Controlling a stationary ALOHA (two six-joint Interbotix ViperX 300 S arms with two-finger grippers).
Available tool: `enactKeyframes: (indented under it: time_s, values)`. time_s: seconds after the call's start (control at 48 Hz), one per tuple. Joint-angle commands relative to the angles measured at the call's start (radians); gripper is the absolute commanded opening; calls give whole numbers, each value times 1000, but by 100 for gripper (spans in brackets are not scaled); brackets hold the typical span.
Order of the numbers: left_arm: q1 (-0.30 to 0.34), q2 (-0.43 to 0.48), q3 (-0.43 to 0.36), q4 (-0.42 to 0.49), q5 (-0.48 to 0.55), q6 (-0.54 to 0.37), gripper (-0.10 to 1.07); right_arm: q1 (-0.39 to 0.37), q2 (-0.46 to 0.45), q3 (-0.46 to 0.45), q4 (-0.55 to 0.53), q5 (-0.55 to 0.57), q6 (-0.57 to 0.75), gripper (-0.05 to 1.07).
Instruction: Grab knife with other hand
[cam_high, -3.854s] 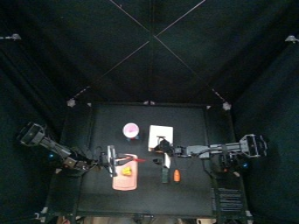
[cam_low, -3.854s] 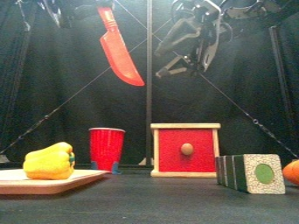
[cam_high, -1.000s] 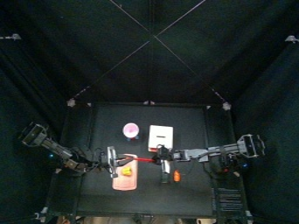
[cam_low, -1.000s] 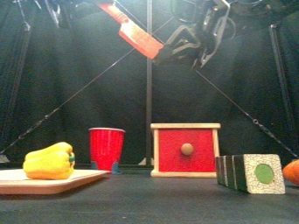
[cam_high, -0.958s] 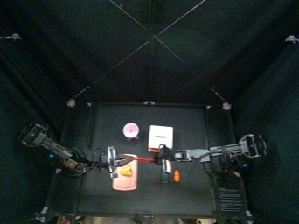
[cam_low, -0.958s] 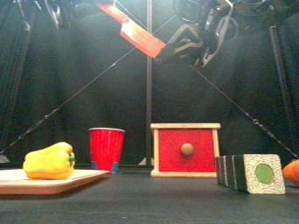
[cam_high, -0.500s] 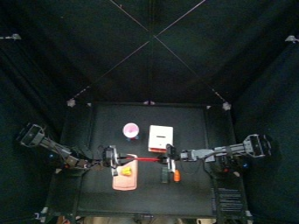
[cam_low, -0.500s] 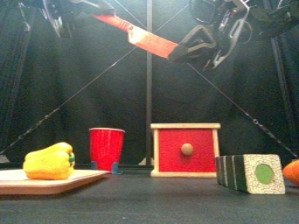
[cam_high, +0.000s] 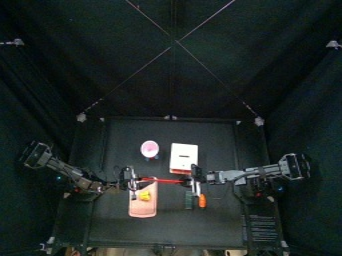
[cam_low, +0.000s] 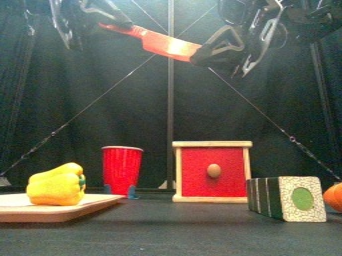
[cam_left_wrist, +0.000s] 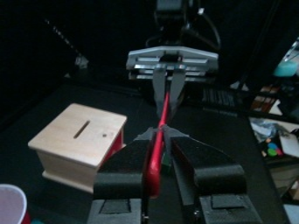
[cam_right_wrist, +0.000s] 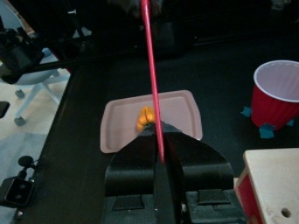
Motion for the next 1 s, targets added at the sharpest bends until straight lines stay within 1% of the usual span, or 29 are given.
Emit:
enactKeyframes:
  time_s: [0.0,0.104,0.167,0.646,0.979]
  values:
    - [5,-3,-12,3,3,0,74,-6,-26,-18,3,-15,-3,33]
    - [5,-3,-14,9,18,2,84,-5,-26,-17,2,-15,-3,33]
    - [5,-5,-11,12,32,3,87,-5,-25,-17,2,-15,-3,33]
    - [5,-5,-8,15,37,6,87,-6,-32,-5,6,0,-3,33]
    - [5,-5,-11,17,37,12,87,-8,-43,15,32,8,-2,33]
